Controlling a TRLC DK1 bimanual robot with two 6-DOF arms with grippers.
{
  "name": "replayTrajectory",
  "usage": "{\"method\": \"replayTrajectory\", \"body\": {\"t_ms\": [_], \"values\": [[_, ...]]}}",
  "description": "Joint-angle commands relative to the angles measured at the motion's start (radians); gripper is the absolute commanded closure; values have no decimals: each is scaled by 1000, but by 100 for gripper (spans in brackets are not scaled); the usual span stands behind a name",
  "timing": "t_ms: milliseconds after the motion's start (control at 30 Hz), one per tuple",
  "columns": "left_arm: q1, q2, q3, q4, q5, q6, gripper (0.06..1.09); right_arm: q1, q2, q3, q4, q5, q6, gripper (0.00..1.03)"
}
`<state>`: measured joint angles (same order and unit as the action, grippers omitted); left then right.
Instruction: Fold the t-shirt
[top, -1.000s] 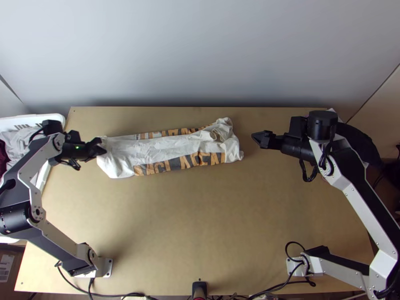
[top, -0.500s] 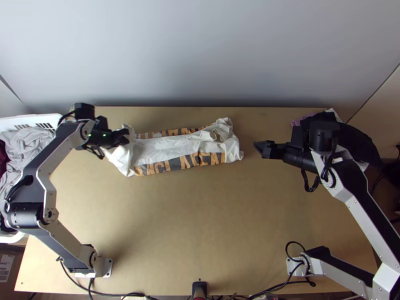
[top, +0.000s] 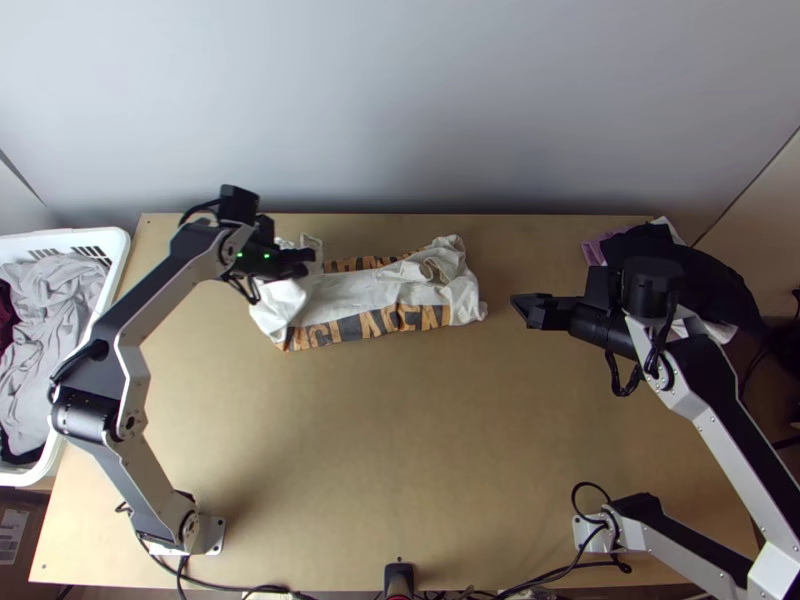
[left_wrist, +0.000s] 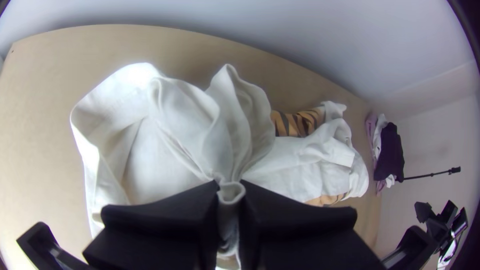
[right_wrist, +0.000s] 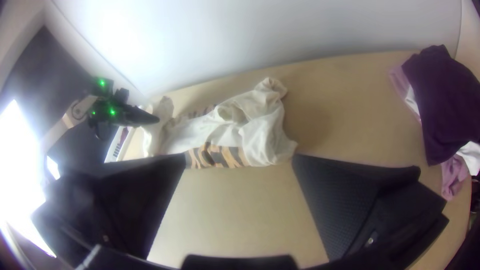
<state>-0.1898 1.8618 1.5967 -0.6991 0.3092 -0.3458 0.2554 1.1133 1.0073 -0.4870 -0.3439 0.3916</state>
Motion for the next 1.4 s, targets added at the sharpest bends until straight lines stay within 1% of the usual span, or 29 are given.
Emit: {"method": "replayTrajectory", "body": {"t_ms": [0,333,533,700,900,1067,1200,1367], "values": [[-111,54,92,-20,-44,-41,105,5,-32,-59,25,0,3,3],[-249,140,232,-39,-74,-107,105,1,-76,-131,54,0,6,3],[-319,197,304,-36,-76,-159,105,-2,-115,-171,62,0,9,3],[-376,238,347,-7,-78,-206,105,-13,-142,-200,64,0,9,3],[-422,260,376,98,-76,-297,105,-19,-190,-262,77,0,30,3],[-462,309,416,116,-76,-317,105,-19,-233,-311,77,2,30,3],[-491,343,437,187,-71,-351,105,-27,-257,-328,77,3,33,3],[-534,451,543,194,-78,-367,105,-25,-290,-355,76,5,50,3]]}}
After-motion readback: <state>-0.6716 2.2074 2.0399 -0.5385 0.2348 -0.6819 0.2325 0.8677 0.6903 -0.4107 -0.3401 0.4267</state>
